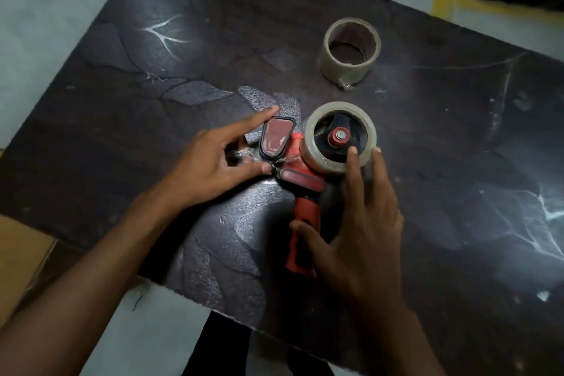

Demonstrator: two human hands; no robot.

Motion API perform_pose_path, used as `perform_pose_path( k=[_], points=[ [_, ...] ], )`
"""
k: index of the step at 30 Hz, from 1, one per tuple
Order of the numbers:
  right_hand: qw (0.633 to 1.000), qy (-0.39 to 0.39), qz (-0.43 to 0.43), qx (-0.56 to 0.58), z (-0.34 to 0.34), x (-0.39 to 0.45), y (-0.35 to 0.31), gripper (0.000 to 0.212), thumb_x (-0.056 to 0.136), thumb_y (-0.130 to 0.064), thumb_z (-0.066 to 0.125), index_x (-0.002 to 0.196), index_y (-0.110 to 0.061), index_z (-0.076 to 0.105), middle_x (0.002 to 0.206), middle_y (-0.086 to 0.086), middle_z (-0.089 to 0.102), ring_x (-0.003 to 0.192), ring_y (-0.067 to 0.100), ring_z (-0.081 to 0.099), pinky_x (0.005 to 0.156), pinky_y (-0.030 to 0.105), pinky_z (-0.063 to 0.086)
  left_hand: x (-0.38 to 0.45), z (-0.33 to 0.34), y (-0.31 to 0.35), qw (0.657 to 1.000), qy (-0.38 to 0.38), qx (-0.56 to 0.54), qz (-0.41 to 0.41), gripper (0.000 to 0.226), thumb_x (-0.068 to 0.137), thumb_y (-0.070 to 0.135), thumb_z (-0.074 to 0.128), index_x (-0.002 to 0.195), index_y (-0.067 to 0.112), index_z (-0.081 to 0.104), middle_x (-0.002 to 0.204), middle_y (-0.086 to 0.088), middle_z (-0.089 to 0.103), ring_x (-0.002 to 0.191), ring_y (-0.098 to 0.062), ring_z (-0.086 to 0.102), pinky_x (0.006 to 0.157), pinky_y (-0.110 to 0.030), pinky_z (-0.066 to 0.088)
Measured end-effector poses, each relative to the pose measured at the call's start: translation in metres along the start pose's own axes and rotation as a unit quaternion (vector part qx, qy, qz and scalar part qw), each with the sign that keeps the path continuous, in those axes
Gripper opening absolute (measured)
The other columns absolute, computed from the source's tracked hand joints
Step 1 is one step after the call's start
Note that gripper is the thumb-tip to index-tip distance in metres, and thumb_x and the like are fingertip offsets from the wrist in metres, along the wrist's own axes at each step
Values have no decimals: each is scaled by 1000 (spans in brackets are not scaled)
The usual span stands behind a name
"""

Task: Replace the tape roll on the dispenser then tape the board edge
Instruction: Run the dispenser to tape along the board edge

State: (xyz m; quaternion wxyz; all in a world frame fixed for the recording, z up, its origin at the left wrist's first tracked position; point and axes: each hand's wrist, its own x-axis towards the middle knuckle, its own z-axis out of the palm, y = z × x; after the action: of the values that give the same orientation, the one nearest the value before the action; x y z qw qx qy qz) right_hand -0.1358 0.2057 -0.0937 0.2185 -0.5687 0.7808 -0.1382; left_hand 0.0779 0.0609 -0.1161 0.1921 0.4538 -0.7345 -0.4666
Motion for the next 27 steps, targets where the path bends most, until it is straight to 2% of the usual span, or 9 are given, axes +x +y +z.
perform_pose_path(
  k=[3,5,9,12,15,17,21,25,27],
  points=[
    [992,21,97,81,6,-8,-10,97,69,-62,82,147,-24,40,147,7,49,132,30,48,100,46,44,8,1,-1,1000,20,16,-5,79,83,32,88,151,46,51,74,3,58,68,-7,48,68,-31,48],
    [973,-15,176,151,9,-9,-21,70,73,-56,84,123,-29,44,118,1,66,107,27,66,85,40,53,8,2,-4,999,31,10,-11,76,83,31,87,149,45,54,70,5,51,66,-2,44,67,-28,41],
    [932,-74,239,261,24,3,-27,39,77,-51,81,103,-26,65,94,-5,78,88,18,76,82,42,63,13,5,-9,998,49,-24,-26,65,82,31,88,142,38,64,64,-5,63,64,-9,52,65,-33,44],
    [823,-117,312,460,30,13,-28,22,85,-28,82,102,-17,75,90,6,83,84,29,81,77,50,68,20,6,-11,997,72,-22,-30,48,81,31,89,127,32,75,59,-5,69,60,-6,59,63,-27,46],
    [711,-142,337,600,22,19,-34,6,95,-6,70,101,-4,69,70,7,74,63,31,76,55,37,63,27,6,-13,996,82,-26,-24,30,81,28,89,109,30,80,53,-1,69,51,2,56,57,-15,42],
    [656,-143,349,654,22,22,-37,13,95,-10,68,104,-1,65,69,10,69,55,29,73,48,33,61,31,6,-15,996,78,-43,-19,23,80,32,89,102,32,80,53,-2,68,48,2,53,53,-15,40],
    [597,-208,329,702,26,26,-33,36,87,-35,63,102,-3,68,97,19,78,48,21,65,41,25,47,34,8,-18,991,89,-96,-22,21,74,48,83,90,34,79,60,-2,68,54,-8,53,58,-26,43],
    [455,-247,321,793,32,28,-29,30,92,-35,64,92,-7,73,97,20,78,65,26,72,61,35,62,32,8,-18,992,85,-90,-2,22,75,41,86,84,22,80,74,-4,77,60,-36,63,55,-40,49],
    [444,-256,305,803,35,29,-30,32,94,-36,59,84,-9,73,97,20,77,67,28,74,62,37,63,32,7,-19,992,84,-91,7,21,76,37,87,82,18,79,74,-7,77,64,-40,63,55,-43,48]
  ],
)
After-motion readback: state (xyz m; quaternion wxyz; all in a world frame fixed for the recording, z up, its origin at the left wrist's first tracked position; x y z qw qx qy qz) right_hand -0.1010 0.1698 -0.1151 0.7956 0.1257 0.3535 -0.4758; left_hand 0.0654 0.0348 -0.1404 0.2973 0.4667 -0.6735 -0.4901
